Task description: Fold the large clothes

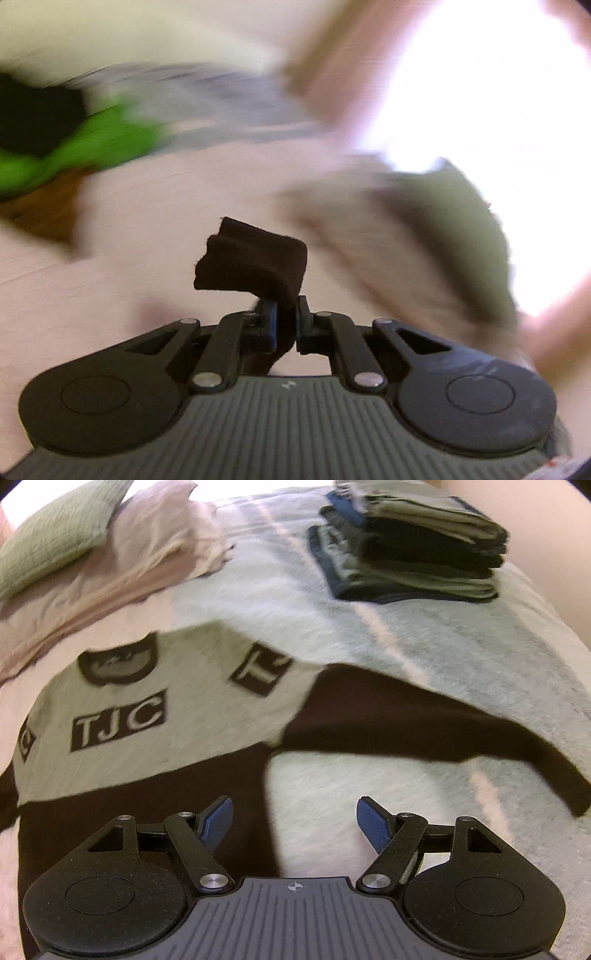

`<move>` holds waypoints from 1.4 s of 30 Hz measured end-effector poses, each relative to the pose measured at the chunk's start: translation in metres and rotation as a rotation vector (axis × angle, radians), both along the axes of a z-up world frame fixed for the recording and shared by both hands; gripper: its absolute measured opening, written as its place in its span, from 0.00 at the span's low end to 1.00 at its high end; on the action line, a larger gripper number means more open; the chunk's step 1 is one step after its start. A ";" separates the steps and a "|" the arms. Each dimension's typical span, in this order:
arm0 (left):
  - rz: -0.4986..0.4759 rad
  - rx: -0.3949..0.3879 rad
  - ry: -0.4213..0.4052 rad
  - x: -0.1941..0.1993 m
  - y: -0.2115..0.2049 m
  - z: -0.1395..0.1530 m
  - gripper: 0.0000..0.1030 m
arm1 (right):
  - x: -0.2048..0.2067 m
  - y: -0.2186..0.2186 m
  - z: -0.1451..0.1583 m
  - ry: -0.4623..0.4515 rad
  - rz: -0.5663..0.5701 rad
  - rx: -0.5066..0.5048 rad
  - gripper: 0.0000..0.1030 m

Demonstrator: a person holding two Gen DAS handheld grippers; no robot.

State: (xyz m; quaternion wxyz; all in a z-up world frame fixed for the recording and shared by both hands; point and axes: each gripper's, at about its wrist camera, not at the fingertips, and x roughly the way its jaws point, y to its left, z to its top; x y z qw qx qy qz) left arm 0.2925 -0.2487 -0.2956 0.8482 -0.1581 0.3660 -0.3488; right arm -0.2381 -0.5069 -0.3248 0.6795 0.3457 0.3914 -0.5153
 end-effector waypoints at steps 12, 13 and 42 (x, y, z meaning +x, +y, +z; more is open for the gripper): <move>-0.872 0.083 -0.048 -0.279 -0.205 -0.021 0.24 | -0.085 -0.030 0.014 -0.068 -0.097 -0.016 0.69; -0.876 0.167 -0.052 -0.285 -0.207 -0.039 0.24 | -0.089 -0.031 0.012 -0.078 -0.100 -0.011 0.69; -0.989 0.715 -0.745 -0.185 -0.161 -0.143 0.09 | 0.003 -0.115 -0.087 -0.592 -0.194 0.034 0.01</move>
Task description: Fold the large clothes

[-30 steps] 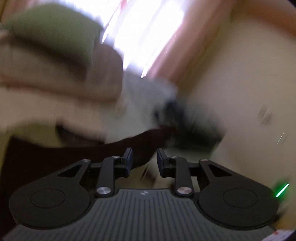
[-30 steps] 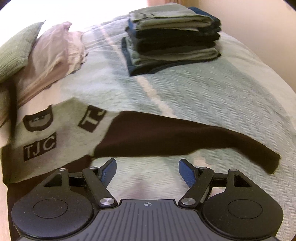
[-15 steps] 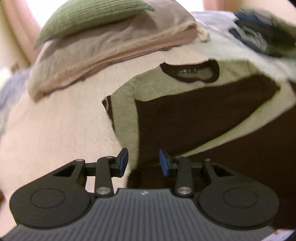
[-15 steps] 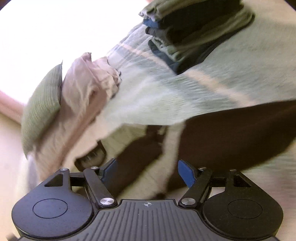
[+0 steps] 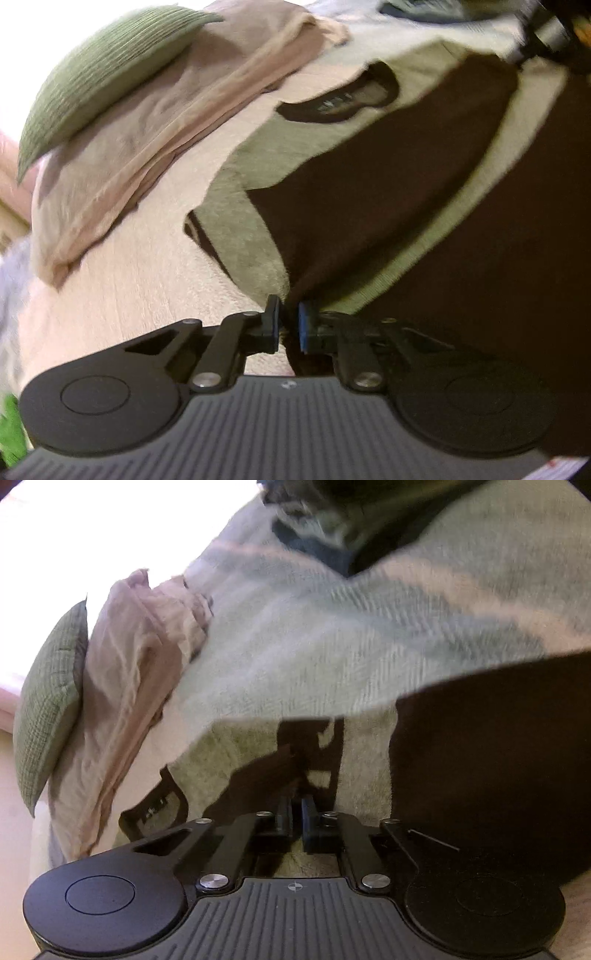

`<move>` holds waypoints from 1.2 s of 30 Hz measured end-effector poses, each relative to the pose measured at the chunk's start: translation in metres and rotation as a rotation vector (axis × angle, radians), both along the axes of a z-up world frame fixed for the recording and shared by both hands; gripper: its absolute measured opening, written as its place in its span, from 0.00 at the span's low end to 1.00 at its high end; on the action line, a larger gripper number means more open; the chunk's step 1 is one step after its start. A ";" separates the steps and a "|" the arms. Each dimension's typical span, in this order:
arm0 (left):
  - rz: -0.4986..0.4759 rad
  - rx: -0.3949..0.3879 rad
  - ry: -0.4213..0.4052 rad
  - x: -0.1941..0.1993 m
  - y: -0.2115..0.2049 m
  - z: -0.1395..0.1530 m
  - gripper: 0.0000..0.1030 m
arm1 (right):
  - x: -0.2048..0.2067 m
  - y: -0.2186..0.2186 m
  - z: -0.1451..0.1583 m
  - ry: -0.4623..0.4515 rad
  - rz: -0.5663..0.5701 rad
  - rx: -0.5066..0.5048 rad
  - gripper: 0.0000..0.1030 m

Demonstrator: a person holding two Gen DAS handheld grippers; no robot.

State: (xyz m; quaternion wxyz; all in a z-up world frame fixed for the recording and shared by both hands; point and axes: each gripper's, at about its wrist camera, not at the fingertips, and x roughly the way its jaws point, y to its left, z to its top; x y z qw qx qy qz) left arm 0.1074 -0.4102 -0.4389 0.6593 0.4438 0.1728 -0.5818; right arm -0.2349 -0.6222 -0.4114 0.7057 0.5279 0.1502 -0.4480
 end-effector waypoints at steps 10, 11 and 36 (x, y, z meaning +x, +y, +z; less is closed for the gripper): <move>0.148 0.051 0.213 0.033 0.001 0.003 0.10 | 0.005 0.051 0.010 0.182 0.057 -0.023 0.01; 0.141 0.071 0.202 0.032 0.000 0.001 0.11 | 0.005 0.048 0.003 0.196 0.055 0.013 0.01; 0.448 0.051 0.596 0.009 -0.037 0.030 0.16 | -0.288 0.122 -0.004 0.005 -0.738 0.065 0.41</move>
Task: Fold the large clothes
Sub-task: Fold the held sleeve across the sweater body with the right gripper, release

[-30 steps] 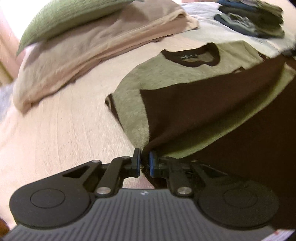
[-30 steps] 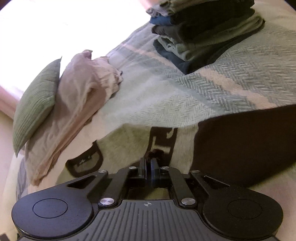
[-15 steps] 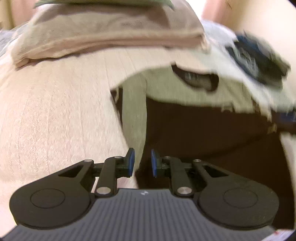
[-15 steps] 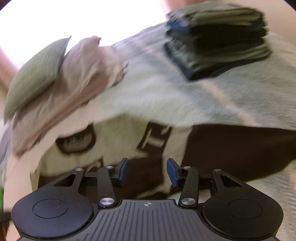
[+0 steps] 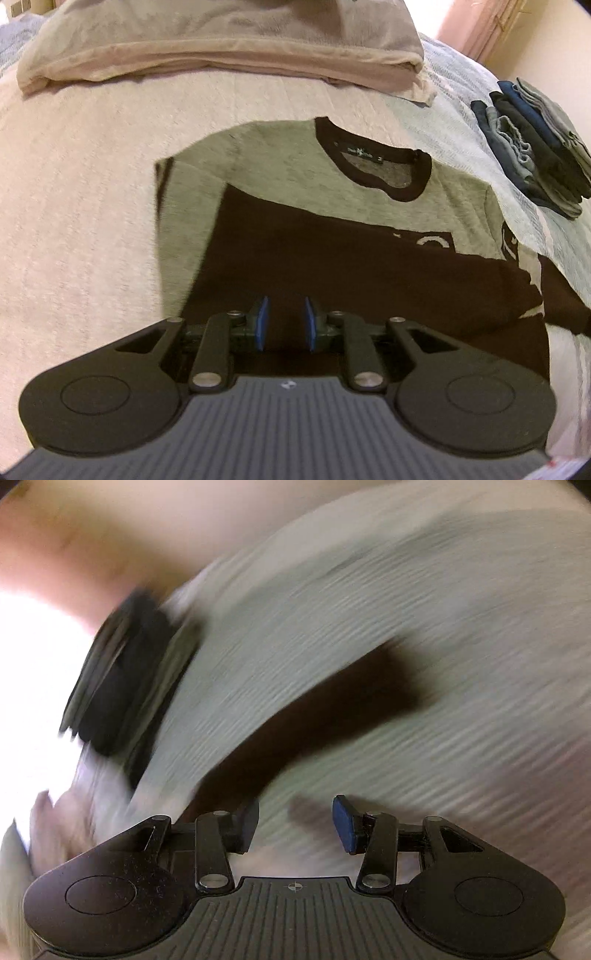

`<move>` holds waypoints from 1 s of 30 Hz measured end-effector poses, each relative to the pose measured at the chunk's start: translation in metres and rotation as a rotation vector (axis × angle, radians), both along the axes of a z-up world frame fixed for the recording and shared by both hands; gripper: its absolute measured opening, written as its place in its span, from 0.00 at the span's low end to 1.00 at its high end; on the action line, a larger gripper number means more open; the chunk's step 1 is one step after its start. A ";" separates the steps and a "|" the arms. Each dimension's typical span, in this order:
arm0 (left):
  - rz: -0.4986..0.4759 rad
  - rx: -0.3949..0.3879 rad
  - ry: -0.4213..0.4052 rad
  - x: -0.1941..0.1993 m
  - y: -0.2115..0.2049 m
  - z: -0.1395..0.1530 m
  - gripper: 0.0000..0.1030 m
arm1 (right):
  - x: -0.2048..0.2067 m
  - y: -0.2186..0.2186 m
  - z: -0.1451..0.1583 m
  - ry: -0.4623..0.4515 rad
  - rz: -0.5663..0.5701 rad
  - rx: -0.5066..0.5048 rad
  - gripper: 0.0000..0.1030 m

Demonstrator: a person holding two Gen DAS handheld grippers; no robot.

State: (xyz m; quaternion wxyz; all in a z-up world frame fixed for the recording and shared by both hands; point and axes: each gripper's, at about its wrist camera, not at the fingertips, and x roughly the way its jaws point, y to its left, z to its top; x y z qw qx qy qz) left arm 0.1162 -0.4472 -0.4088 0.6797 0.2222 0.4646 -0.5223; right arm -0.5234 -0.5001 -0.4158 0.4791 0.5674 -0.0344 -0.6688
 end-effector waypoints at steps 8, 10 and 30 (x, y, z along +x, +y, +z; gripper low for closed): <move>-0.020 0.016 -0.002 -0.037 -0.026 -0.001 0.18 | -0.026 -0.058 0.022 0.113 0.046 -0.202 0.34; -0.031 0.017 -0.004 -0.046 -0.029 -0.001 0.18 | -0.035 -0.074 0.035 0.125 0.064 -0.253 0.34; 0.043 0.018 -0.001 -0.052 -0.010 0.006 0.20 | -0.033 -0.066 -0.020 -0.109 0.032 -0.199 0.08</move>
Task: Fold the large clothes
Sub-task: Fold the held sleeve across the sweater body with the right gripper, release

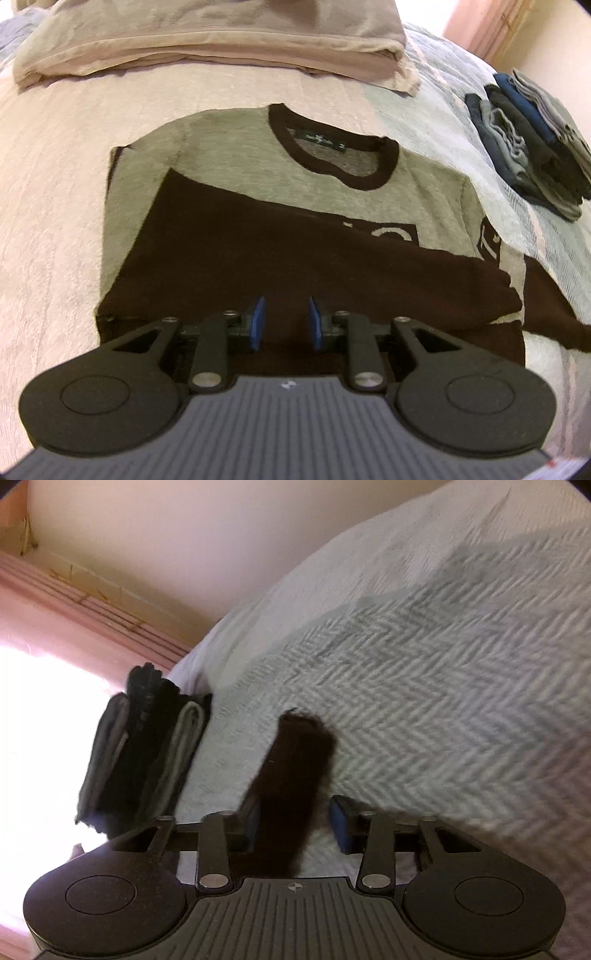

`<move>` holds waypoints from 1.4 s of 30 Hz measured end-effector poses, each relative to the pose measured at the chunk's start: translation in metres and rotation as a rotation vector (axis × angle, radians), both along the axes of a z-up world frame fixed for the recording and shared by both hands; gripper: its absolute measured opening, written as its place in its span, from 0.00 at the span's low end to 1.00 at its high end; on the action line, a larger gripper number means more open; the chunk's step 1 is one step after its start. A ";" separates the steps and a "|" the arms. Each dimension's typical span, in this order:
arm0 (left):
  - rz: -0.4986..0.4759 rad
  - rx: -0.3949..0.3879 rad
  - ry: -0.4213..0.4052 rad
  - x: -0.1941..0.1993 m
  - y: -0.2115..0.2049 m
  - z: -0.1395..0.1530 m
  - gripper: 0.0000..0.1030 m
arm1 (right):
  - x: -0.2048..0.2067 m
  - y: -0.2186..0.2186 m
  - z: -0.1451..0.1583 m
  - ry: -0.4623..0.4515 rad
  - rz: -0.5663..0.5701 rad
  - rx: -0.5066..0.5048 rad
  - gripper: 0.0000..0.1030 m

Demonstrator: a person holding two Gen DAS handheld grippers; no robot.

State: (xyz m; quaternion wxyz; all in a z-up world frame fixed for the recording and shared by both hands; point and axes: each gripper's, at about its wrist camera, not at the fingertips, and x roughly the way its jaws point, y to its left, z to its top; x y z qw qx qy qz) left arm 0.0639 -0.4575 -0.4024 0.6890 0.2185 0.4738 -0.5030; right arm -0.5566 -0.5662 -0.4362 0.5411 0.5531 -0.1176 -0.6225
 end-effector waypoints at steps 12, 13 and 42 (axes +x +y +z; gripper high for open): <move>0.197 -0.082 0.034 0.093 0.075 0.034 0.20 | 0.181 0.008 0.214 0.493 0.292 -0.355 0.07; 0.220 -0.088 0.040 0.104 0.084 0.037 0.20 | 0.218 0.015 0.237 0.531 0.369 -0.440 0.07; 0.340 -0.150 0.324 0.143 0.087 -0.014 0.33 | 0.404 0.065 0.041 1.281 1.321 -0.350 0.42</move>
